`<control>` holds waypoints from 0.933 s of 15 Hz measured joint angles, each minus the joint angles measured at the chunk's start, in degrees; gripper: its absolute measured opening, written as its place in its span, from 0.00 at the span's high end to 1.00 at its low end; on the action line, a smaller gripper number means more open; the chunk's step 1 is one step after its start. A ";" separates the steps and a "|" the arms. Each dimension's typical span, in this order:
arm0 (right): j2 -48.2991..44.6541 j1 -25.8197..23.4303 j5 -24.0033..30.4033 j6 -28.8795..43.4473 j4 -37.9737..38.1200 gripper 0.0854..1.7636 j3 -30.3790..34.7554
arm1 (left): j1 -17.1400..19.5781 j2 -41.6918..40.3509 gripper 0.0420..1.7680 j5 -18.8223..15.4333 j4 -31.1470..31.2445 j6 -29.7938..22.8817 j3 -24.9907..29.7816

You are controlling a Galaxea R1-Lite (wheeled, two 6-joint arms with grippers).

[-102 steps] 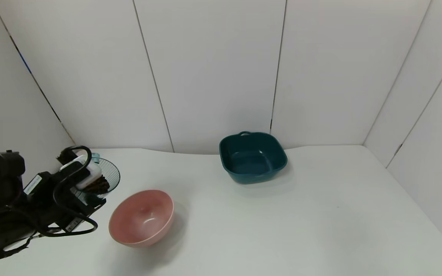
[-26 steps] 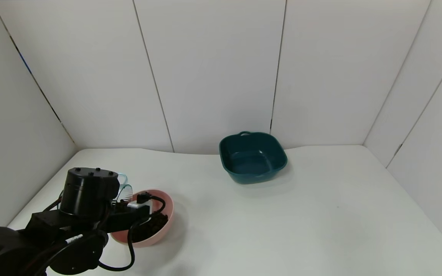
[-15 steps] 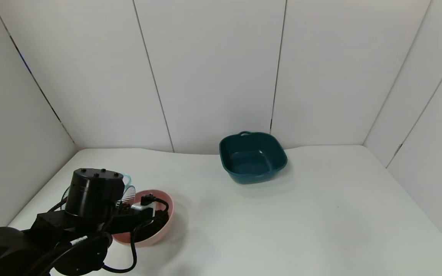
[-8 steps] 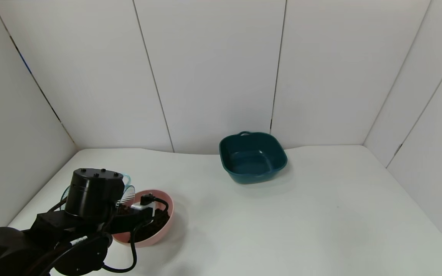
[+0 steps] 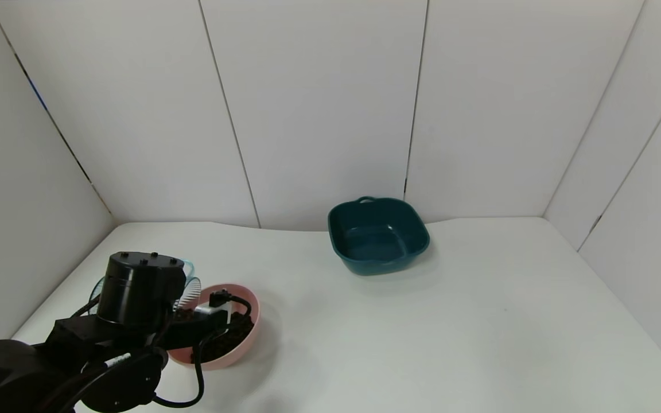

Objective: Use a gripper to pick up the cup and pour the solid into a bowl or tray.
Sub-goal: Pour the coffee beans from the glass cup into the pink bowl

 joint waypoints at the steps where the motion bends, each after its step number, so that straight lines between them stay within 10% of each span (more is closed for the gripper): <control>1: 0.00 0.00 0.00 0.00 0.00 0.03 0.00 | 0.00 0.02 0.28 0.29 0.00 0.07 0.00; 14: 0.00 0.00 0.00 0.00 0.00 0.03 0.00 | -0.09 0.44 0.29 1.05 -1.61 -0.04 0.00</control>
